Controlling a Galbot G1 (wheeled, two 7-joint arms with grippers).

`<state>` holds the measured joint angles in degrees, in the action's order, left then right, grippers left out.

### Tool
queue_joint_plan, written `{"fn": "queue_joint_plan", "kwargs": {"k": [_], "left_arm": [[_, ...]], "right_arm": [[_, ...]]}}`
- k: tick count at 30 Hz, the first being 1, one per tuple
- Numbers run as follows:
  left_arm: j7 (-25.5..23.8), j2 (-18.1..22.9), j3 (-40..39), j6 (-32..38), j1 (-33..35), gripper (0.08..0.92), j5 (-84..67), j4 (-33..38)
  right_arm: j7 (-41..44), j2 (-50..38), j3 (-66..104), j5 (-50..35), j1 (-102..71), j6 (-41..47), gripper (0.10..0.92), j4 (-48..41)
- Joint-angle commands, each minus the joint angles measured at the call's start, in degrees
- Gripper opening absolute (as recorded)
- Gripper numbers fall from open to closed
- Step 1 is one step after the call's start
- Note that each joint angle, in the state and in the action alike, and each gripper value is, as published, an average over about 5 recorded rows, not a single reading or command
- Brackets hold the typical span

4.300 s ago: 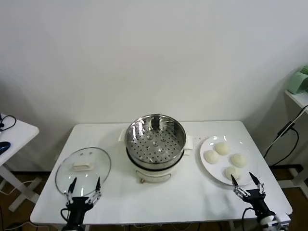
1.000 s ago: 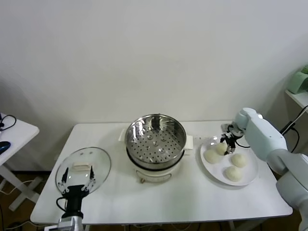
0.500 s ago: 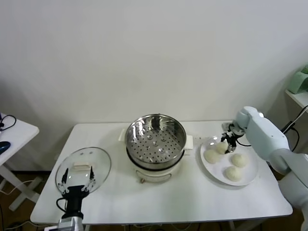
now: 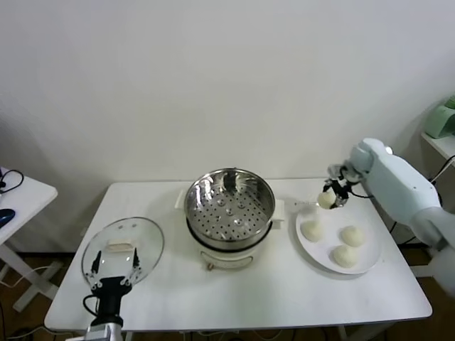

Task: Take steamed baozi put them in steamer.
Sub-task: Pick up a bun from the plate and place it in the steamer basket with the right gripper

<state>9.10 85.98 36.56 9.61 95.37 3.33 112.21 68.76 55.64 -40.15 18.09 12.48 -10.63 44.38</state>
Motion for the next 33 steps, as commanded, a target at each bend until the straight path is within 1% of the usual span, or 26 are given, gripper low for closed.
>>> {"fn": "queue_joint_plan", "kwargs": {"k": [1,5,8,13,17,24,33], "left_arm": [[-0.20,-0.07,-0.18,-0.40,0.28,0.823,0.18,0.41],[-0.18,-0.14,-0.23,-0.48,0.28,0.823,0.46,0.49],[0.58,-0.20,-0.24,-0.39,0.16,0.823,0.41,0.18],[1.83,-0.65,-0.70,-0.65,0.58,0.823,0.10,0.12],[1.94,-0.58,-0.91,-0.73,0.80,0.823,0.14,0.18],[2.09,-0.81,-0.60,-0.73,1.41,0.823,0.08,0.54],[2.30,-1.07,-0.02,0.03,2.65,0.823,-0.40,-0.15]], "right_arm": [[0.86,-2.43,-15.29,-8.05,14.85,-0.44,0.662,21.19],[1.58,-1.05,-19.03,-8.30,20.02,-0.83,0.662,28.18],[1.92,0.54,-20.69,-6.87,21.97,-1.28,0.662,32.36],[1.99,4.06,-21.87,-2.61,21.81,-2.59,0.661,36.17],[1.65,7.89,-22.01,1.48,19.19,-4.17,0.660,35.46],[0.33,15.06,-21.57,11.00,13.21,-9.46,0.662,30.61],[-1.84,19.11,-20.98,21.31,7.91,-14.91,0.662,25.04]]}}
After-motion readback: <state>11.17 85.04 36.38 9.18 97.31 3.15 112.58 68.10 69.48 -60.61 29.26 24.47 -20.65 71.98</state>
